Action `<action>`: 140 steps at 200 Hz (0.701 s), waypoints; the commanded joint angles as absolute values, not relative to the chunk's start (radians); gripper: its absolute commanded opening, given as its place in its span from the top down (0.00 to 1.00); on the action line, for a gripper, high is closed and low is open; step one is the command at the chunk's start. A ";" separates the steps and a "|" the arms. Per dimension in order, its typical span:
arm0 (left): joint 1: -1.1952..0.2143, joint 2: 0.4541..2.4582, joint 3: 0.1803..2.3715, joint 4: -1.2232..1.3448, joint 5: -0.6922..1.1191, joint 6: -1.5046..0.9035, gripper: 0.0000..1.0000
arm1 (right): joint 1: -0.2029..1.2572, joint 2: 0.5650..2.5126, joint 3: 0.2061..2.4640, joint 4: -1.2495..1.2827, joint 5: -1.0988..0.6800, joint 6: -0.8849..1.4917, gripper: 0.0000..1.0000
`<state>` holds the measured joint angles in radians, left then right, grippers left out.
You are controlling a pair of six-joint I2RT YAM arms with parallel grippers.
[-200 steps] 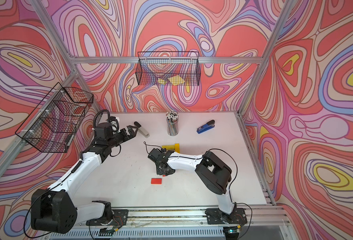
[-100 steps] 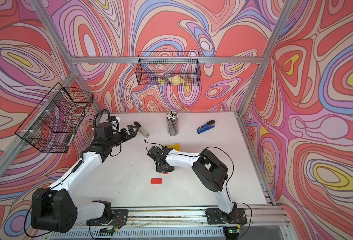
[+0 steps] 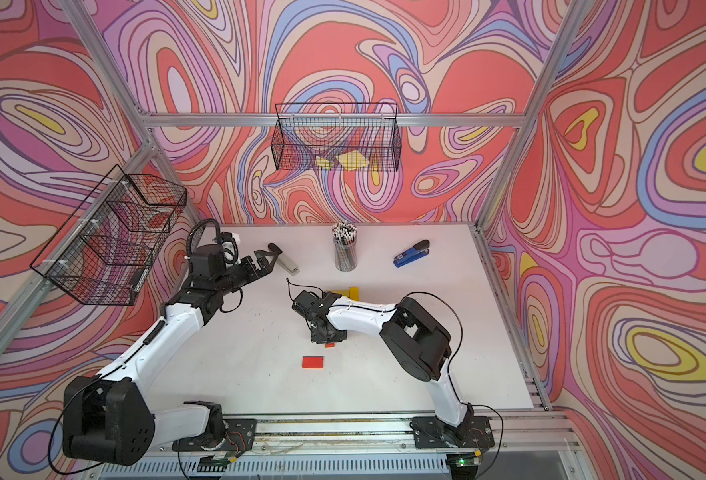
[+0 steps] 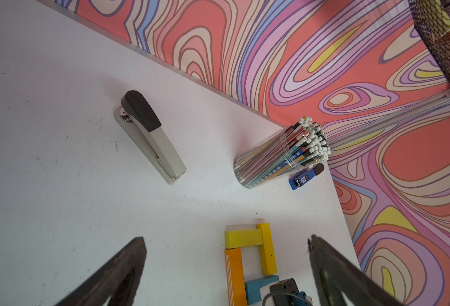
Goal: Assemble the letter p with building blocks
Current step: Assemble the building block at the center of the board.
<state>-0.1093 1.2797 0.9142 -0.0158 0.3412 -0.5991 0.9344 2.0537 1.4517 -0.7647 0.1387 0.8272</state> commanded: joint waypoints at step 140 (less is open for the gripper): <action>-0.101 1.282 0.930 0.006 0.353 -0.594 0.01 | 0.940 1.973 1.349 -0.688 0.171 0.754 0.35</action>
